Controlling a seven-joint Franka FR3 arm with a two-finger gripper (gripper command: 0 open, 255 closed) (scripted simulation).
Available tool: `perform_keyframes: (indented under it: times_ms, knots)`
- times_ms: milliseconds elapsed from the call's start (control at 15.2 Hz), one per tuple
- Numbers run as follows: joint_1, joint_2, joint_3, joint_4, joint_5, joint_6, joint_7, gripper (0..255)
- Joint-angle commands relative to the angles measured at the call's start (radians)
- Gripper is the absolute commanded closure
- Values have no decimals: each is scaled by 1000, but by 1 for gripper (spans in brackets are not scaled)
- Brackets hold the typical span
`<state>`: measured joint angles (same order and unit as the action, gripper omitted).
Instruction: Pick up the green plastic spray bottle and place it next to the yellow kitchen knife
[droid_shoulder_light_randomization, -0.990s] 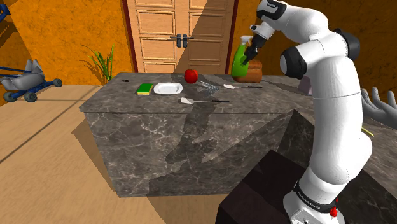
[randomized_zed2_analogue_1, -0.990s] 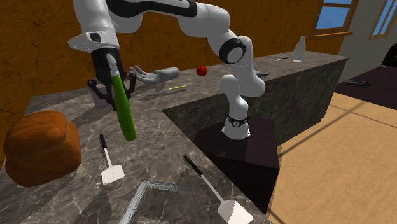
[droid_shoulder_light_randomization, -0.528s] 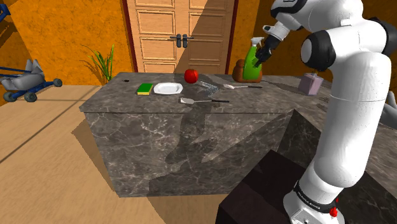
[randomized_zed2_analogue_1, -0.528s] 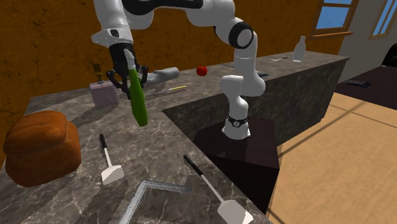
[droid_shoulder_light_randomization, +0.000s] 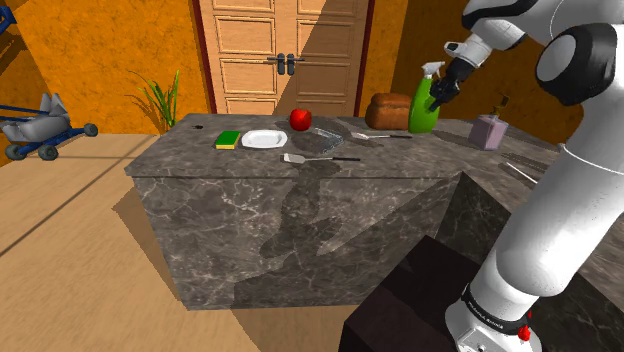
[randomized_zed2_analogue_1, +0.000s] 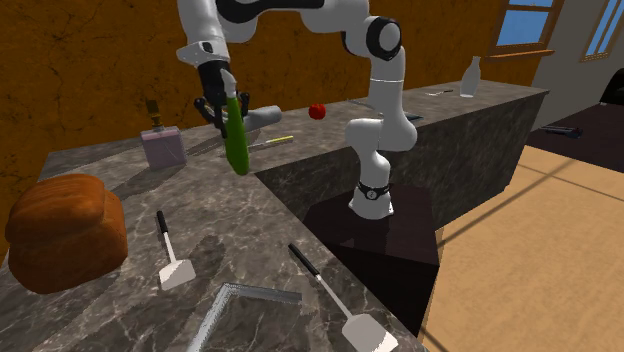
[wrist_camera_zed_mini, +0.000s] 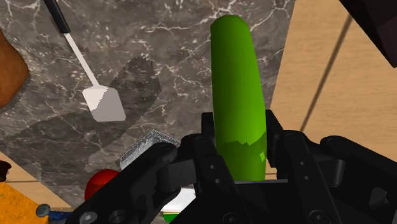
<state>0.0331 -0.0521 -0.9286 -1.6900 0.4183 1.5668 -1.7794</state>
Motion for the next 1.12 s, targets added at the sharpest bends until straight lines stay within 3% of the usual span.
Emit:
perform_keyframes:
  times_ms: [0, 462, 1056]
  knots:
    - [-5, -85, 8, -55, -68, 8, 8, 255]
    - [-95, -302, 38, -180, -234, -23, -3, 255]
    - [-229, -482, 27, -241, -383, -129, -83, 255]
